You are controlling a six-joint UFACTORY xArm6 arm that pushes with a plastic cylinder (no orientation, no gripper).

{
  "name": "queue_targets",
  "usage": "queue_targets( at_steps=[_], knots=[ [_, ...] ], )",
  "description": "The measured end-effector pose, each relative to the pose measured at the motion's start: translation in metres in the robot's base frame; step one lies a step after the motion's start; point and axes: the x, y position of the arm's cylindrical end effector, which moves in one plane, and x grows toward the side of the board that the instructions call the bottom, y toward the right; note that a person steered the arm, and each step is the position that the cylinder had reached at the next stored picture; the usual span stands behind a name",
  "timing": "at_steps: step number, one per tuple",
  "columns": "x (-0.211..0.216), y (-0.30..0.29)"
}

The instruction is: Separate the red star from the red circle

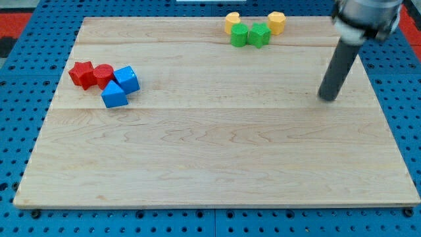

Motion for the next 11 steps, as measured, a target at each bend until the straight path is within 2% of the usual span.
queue_targets(
  at_steps=[1, 2, 3, 4, 6, 7, 9, 11],
  knots=[
    [0.077, -0.112],
    [0.088, -0.268],
    [0.068, -0.411],
    [0.033, -0.477],
    [-0.054, -0.466],
    [-0.08, -0.422],
    [-0.172, -0.389],
    [-0.18, -0.265]
  ],
)
